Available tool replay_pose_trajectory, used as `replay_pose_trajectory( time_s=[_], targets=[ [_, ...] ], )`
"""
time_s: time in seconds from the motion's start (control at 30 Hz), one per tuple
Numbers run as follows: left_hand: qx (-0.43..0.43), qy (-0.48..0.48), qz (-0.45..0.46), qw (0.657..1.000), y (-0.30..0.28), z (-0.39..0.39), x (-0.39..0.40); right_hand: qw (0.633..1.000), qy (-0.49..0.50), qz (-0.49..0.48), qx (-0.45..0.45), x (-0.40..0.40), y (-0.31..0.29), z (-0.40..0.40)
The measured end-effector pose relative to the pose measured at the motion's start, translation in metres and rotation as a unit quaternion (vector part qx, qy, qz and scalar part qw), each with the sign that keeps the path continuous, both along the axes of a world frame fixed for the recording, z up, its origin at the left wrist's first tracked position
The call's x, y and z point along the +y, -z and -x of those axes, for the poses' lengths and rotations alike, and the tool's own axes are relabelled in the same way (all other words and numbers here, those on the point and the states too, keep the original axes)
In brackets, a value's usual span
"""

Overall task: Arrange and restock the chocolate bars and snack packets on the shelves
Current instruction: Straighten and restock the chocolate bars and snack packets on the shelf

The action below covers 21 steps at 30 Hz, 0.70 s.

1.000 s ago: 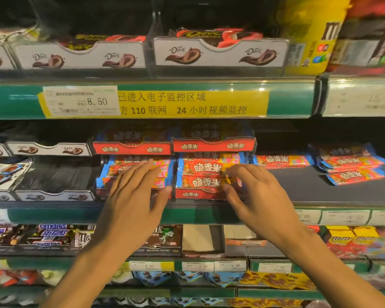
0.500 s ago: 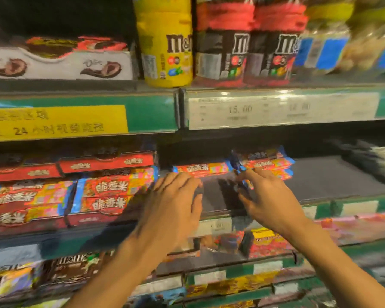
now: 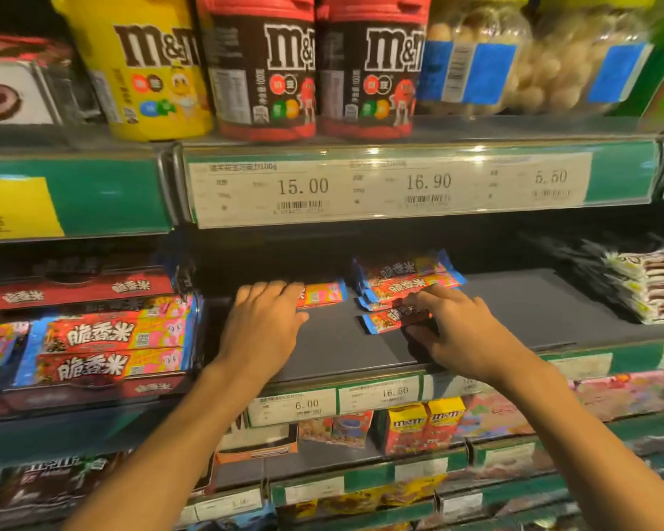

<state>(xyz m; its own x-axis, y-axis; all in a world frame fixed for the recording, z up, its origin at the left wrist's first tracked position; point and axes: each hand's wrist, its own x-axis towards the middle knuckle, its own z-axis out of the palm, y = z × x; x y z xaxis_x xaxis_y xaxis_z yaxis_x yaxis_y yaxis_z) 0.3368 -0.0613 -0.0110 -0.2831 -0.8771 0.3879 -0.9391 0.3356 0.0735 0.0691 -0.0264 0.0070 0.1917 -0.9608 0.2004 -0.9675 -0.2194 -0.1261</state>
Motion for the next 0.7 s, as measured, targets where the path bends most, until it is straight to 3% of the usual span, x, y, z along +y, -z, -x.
replay_pose_trajectory(
  time_s=[0.3,0.47,0.7],
  targets=[
    [0.019,0.027,-0.022,0.999,-0.008,0.005,0.001,0.998,-0.03,-0.053,0.028,-0.011,-0.008,0.006],
    [0.019,0.052,-0.027,0.998,-0.007,0.005,0.006,0.997,-0.019,-0.009,0.074,0.001,-0.006,-0.001],
    [-0.047,0.069,-0.027,0.996,-0.013,0.005,0.014,0.998,0.019,0.04,-0.039,0.028,-0.012,-0.02]
  ],
)
